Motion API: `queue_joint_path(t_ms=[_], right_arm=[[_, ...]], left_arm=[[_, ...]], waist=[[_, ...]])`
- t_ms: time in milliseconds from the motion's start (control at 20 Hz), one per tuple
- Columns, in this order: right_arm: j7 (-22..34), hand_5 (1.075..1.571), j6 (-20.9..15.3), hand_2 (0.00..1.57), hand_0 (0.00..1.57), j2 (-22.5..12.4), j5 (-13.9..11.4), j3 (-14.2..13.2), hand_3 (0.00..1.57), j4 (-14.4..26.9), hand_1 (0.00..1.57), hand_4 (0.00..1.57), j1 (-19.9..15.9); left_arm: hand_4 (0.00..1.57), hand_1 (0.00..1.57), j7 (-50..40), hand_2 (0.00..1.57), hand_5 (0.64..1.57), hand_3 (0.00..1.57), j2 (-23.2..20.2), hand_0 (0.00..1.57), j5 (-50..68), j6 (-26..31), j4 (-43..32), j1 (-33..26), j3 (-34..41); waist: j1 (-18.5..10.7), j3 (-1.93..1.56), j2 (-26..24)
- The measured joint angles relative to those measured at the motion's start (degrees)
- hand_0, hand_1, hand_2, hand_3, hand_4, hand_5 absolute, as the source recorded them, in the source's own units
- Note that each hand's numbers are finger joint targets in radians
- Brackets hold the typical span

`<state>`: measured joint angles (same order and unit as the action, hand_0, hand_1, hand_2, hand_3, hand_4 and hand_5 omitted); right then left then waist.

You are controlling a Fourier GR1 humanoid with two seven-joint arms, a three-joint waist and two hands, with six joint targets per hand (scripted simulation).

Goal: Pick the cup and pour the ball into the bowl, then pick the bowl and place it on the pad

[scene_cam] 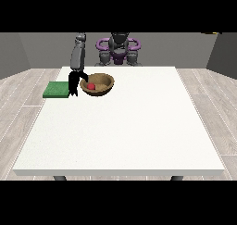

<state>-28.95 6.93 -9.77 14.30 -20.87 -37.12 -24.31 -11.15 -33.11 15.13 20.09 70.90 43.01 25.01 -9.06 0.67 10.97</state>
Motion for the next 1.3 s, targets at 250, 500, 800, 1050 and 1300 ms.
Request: queue_joint_path(t_ms=[250, 500, 800, 1050, 1300], right_arm=[[-1.25, 1.550, -1.47, 0.00, 0.00, 1.23, -0.45, 0.72, 0.00, 1.63, 0.00, 0.46, -1.63], [-2.26, 1.568, -3.91, 0.00, 0.00, 2.78, -0.63, 1.17, 0.00, 1.94, 0.00, 0.62, -3.37], [-1.98, 1.478, -9.62, 1.57, 1.57, -0.34, -2.16, 0.49, 1.57, 1.60, 1.57, 0.91, -0.96], [-2.10, 1.536, -13.52, 1.57, 1.57, -0.60, -2.62, 1.08, 1.37, -0.60, 1.57, 0.96, 0.92], [5.12, 1.545, -17.33, 1.57, 1.57, -1.66, -4.52, 3.85, 1.18, -2.01, 1.57, 1.00, 0.98]], left_arm=[[1.02, 0.00, -1.23, 0.00, 1.537, 0.00, -0.39, 0.00, 0.94, -0.63, 1.12, -0.24, -0.03], [1.02, 0.00, -0.65, 0.00, 1.540, 0.00, -2.19, 0.00, 2.51, 0.95, 0.67, -1.31, 1.25], [1.06, 0.00, -0.36, 0.00, 1.528, 0.00, -3.09, 0.00, 4.24, 1.90, 1.24, -1.11, 2.41], [1.14, 0.00, -0.45, 0.00, 1.520, 0.00, -3.93, 0.00, 5.64, 2.96, 1.05, -0.85, 3.20], [1.19, 0.00, -0.54, 0.00, 1.526, 0.00, -4.16, 0.00, 5.84, 3.46, -1.11, -1.80, 3.56]], waist=[[0.44, 0.16, -0.27], [-0.04, 0.23, 0.04], [-1.45, 1.35, 1.16], [-3.02, 1.21, 1.36], [-2.79, 0.15, -0.66]])
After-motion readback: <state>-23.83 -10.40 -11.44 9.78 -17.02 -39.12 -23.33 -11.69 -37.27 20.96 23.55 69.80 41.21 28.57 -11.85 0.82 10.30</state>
